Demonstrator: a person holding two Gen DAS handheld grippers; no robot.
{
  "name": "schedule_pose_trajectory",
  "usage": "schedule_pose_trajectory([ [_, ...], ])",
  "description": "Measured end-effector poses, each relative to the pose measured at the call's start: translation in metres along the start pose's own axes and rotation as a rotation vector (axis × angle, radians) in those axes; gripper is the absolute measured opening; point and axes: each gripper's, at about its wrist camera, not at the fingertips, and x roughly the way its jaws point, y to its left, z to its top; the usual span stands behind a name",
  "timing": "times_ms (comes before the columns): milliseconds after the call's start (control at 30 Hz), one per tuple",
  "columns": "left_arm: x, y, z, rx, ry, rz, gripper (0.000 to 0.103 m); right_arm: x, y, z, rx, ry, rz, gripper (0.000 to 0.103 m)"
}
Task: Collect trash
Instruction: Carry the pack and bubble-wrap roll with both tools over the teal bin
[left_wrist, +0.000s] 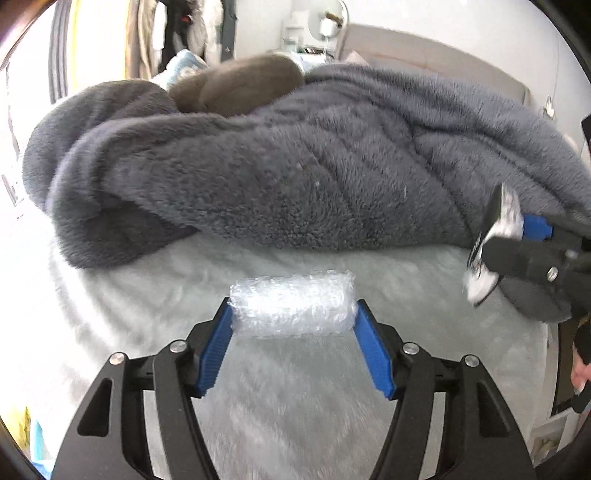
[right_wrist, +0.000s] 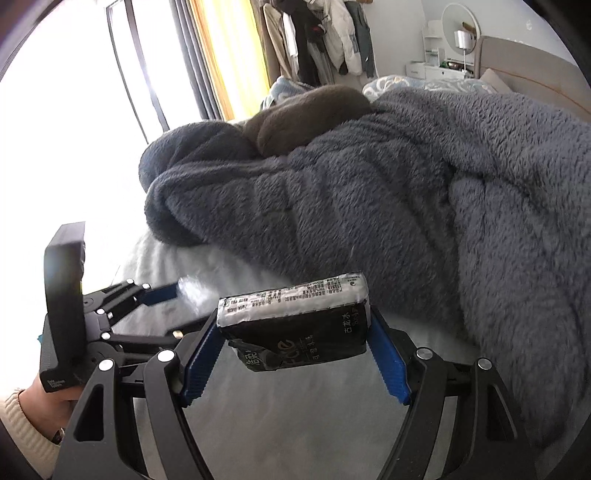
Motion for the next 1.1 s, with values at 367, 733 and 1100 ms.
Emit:
schedule_pose_trajectory([
  [367, -0.070, 0.001, -0.037, -0.063, -0.097, 0.053, 0.067, -0.032, 0.008, -0.010, 0.050, 0.024, 0.025, 0.076],
  [733, -0.128, 0.014, -0.067, -0.080, -0.123, 0.131, 0.067, -0.048, 0.035, -0.038, 0.079, 0.053, 0.084, 0.076],
  [1100, -0.171, 0.029, -0.107, -0.101, -0.116, 0.217, 0.067, -0.061, 0.087, -0.066, -0.032, 0.056, 0.088, 0.076],
])
